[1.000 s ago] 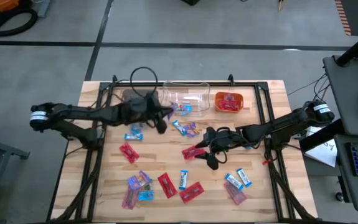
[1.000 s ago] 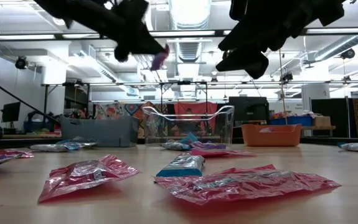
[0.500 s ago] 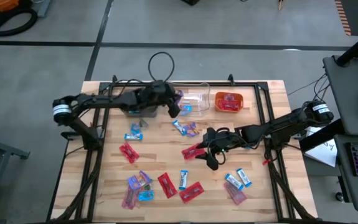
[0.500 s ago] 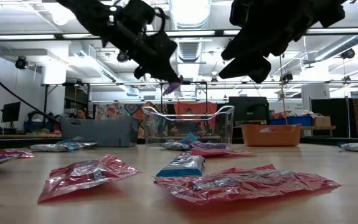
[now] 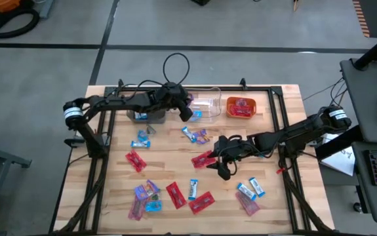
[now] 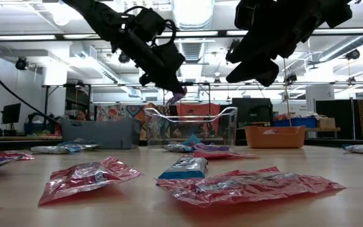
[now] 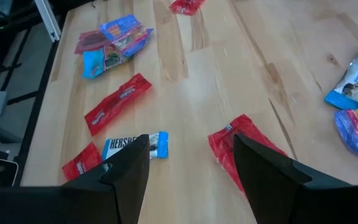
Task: Sort candy
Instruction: Put the blue candy into the transparent bin, then put the red candy into the orange bin
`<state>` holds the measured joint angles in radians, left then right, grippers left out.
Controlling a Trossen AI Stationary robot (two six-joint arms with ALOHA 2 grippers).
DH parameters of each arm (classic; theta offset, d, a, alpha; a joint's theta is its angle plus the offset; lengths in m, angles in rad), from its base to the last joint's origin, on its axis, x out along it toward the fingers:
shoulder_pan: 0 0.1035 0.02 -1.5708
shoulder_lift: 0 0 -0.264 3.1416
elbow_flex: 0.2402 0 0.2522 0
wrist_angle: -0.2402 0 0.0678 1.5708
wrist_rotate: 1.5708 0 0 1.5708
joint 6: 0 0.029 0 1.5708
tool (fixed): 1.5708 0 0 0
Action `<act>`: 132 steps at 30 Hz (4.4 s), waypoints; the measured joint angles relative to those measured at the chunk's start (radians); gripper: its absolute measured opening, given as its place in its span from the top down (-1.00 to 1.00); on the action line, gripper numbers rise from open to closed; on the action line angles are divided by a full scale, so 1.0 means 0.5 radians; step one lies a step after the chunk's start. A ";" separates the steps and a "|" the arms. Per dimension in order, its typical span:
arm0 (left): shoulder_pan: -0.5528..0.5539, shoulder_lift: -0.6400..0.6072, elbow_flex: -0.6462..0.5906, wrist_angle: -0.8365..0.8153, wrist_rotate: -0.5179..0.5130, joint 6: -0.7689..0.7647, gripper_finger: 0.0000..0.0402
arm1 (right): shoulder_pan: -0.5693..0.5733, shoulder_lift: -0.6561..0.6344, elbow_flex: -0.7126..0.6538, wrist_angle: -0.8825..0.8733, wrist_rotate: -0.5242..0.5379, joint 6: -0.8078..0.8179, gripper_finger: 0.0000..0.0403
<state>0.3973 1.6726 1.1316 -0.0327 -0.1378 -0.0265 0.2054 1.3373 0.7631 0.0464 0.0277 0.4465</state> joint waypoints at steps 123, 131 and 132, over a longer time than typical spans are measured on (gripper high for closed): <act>-1.919 -0.684 -0.763 0.429 -0.665 -0.494 0.22 | 0.714 1.100 0.908 -0.656 0.432 -0.214 0.94; -1.919 -0.684 -0.937 0.755 -0.663 -0.491 0.22 | 0.713 0.961 0.910 -0.680 0.736 -0.256 0.94; -1.919 -0.684 -0.943 0.769 -0.663 -0.491 0.22 | 0.714 0.940 0.910 -0.682 0.800 -0.264 0.95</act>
<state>-0.5621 1.3304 0.6603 0.3520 -0.4694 -0.2722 0.5622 1.8073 1.2182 -0.2945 0.4278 0.3147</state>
